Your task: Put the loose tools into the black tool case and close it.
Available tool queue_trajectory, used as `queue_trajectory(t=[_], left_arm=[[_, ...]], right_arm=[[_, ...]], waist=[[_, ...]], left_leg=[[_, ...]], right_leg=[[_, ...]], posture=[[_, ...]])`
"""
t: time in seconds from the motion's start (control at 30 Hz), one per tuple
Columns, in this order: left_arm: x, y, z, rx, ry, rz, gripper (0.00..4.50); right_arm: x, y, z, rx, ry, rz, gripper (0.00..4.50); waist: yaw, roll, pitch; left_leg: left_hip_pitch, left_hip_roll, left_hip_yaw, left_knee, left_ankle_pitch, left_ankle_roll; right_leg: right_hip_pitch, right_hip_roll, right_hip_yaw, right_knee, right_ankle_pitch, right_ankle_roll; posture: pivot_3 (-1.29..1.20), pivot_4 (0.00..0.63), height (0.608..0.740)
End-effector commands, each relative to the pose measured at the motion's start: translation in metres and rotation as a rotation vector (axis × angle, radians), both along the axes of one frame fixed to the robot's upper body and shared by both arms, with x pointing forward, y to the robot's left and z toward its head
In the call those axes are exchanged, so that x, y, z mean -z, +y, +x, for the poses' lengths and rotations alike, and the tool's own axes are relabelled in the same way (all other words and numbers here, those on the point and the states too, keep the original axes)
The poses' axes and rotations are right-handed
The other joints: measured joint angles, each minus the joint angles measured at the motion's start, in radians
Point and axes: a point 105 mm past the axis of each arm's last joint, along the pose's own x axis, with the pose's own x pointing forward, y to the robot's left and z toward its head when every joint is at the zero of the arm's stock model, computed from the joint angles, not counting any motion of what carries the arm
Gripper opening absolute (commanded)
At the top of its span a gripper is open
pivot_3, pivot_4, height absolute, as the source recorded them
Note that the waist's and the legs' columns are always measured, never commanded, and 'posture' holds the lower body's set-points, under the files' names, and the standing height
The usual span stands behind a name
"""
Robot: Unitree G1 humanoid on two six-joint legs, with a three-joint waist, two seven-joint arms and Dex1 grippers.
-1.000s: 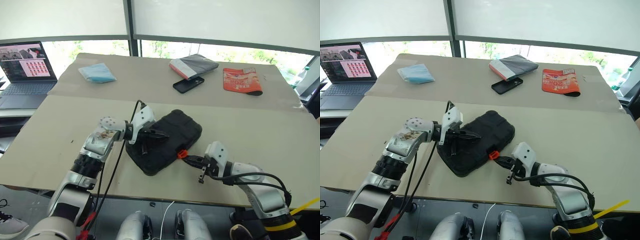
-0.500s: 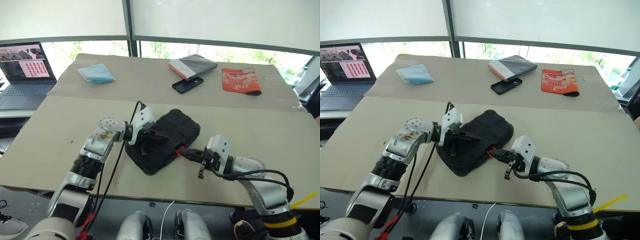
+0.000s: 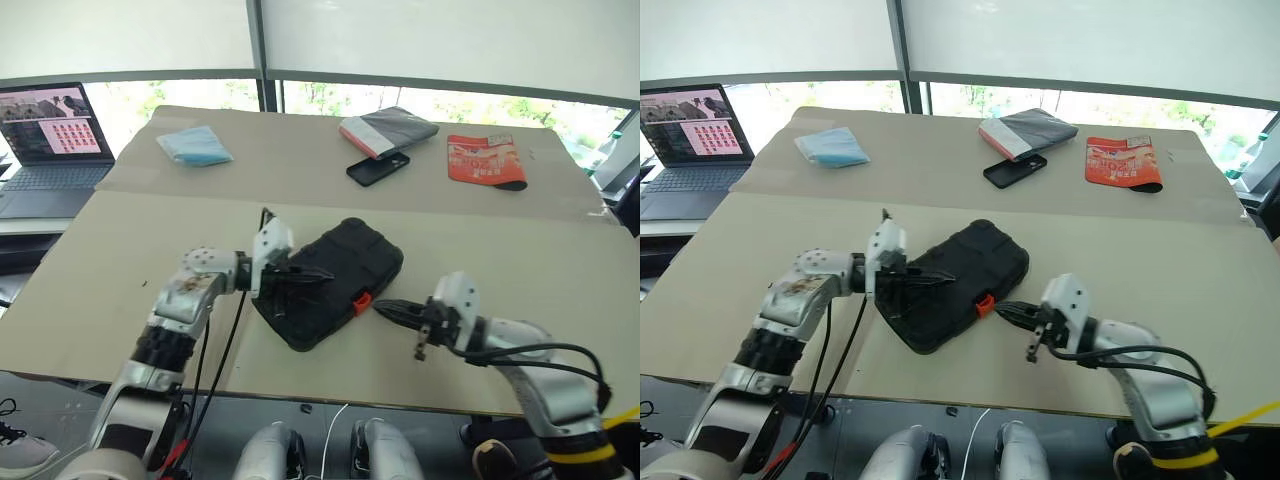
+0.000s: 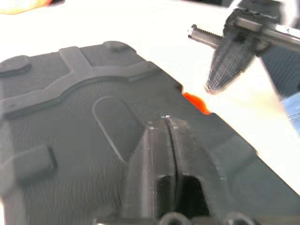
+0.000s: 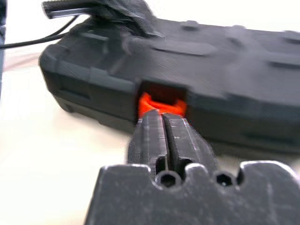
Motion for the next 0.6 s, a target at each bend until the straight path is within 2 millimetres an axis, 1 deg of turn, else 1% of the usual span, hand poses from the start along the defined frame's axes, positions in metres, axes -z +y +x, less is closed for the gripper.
queue_trajectory(t=[0.03, 0.1, 0.13, 0.17, 0.23, 0.27, 0.3, 0.33, 0.37, 0.43, 0.5, 0.6], left_arm=[[-0.020, 0.037, 0.001, -0.104, -0.098, -0.049, 1.82], [-0.015, 0.060, 0.001, -0.178, -0.121, -0.009, 2.55], [-0.010, 0.077, -0.001, -0.228, -0.117, 0.014, 2.97], [-0.003, 0.094, -0.004, -0.280, -0.095, 0.038, 3.27], [0.008, 0.122, -0.007, -0.386, -0.073, 0.066, 4.01], [0.012, 0.142, -0.009, -0.468, -0.092, 0.063, 4.44], [0.014, 0.155, -0.011, -0.522, -0.109, 0.060, 4.50], [0.019, 0.169, -0.012, -0.588, -0.127, 0.104, 4.50], [0.023, 0.176, -0.013, -0.623, -0.148, 0.152, 4.50], [0.027, 0.180, -0.013, -0.643, -0.171, 0.212, 4.50], [0.029, 0.180, -0.015, -0.640, -0.190, 0.221, 4.50], [0.030, 0.179, -0.014, -0.652, -0.203, 0.213, 4.50]], right_arm=[[-0.022, -0.020, -0.003, 0.038, -0.123, -0.026, 1.83], [-0.023, -0.034, -0.003, 0.070, -0.147, -0.054, 2.52], [-0.021, -0.044, -0.005, 0.071, -0.166, -0.092, 2.84], [-0.019, -0.051, -0.008, 0.062, -0.181, -0.123, 3.18], [-0.015, -0.067, -0.013, 0.048, -0.223, -0.156, 3.86], [-0.009, -0.083, -0.011, 0.086, -0.214, -0.197, 4.24], [-0.004, -0.094, -0.011, 0.113, -0.207, -0.227, 4.44], [-0.005, -0.106, -0.009, 0.155, -0.212, -0.214, 4.44], [-0.005, -0.114, -0.008, 0.179, -0.209, -0.205, 4.44], [-0.005, -0.119, -0.009, 0.179, -0.213, -0.193, 4.44], [-0.001, -0.123, -0.010, 0.180, -0.211, -0.197, 4.44], [0.004, -0.125, -0.009, 0.183, -0.215, -0.198, 4.44]], waist=[[0.001, 0.000, 0.000], [0.005, 0.000, 0.000], [0.007, 0.000, 0.001], [0.008, 0.000, 0.001], [0.008, 0.000, 0.001], [0.009, 0.000, 0.001], [0.008, 0.000, 0.001], [0.008, 0.000, 0.001], [0.008, -0.001, 0.002], [0.011, -0.001, 0.003], [0.016, 0.000, 0.003], [0.017, 0.000, 0.003]], left_leg=[[-0.001, 0.000, 0.000, 0.000, 0.000, -0.001], [-0.003, 0.000, 0.000, 0.000, 0.000, -0.001], [-0.003, 0.000, 0.000, 0.000, 0.000, -0.001], [-0.004, 0.000, 0.000, 0.000, 0.000, -0.001], [-0.004, 0.000, 0.001, 0.000, -0.001, 0.001], [-0.004, 0.000, 0.000, 0.000, -0.001, 0.001], [-0.004, 0.000, 0.001, -0.001, -0.001, 0.001], [-0.004, 0.000, 0.001, -0.001, -0.001, 0.001], [-0.004, 0.000, 0.001, -0.002, -0.001, 0.001], [-0.004, 0.000, 0.001, -0.003, -0.001, 0.001], [-0.004, 0.000, 0.001, -0.005, -0.001, 0.000], [-0.004, 0.000, 0.001, -0.009, 0.000, -0.002]], right_leg=[[-0.001, 0.000, 0.000, 0.000, 0.000, 0.000], [-0.003, 0.000, 0.000, 0.000, 0.000, 0.000], [-0.004, 0.000, 0.000, 0.000, 0.000, 0.000], [-0.004, 0.000, 0.000, 0.000, 0.000, 0.000], [-0.004, 0.000, 0.000, -0.001, 0.000, 0.001], [-0.005, 0.000, 0.000, -0.001, 0.000, 0.001], [-0.005, 0.000, 0.000, -0.002, 0.000, 0.001], [-0.005, 0.000, 0.000, -0.003, 0.000, 0.001], [-0.005, 0.000, 0.000, -0.003, 0.000, 0.001], [-0.007, -0.001, 0.000, -0.006, 0.000, 0.001], [-0.008, -0.001, -0.001, -0.007, 0.001, 0.001], [-0.008, -0.001, 0.000, -0.012, 0.003, -0.002]], posture=[[0.00, 0.150, 0.740], [0.00, 0.150, 0.740], [0.00, 0.150, 0.740], [0.00, 0.150, 0.740], [0.00, 0.150, 0.740], [0.00, 0.150, 0.740], [0.00, 0.150, 0.740], [0.00, 0.150, 0.740], [0.00, 0.150, 0.740], [0.00, 0.150, 0.740], [0.00, 0.150, 0.740], [0.00, 0.150, 0.740]])
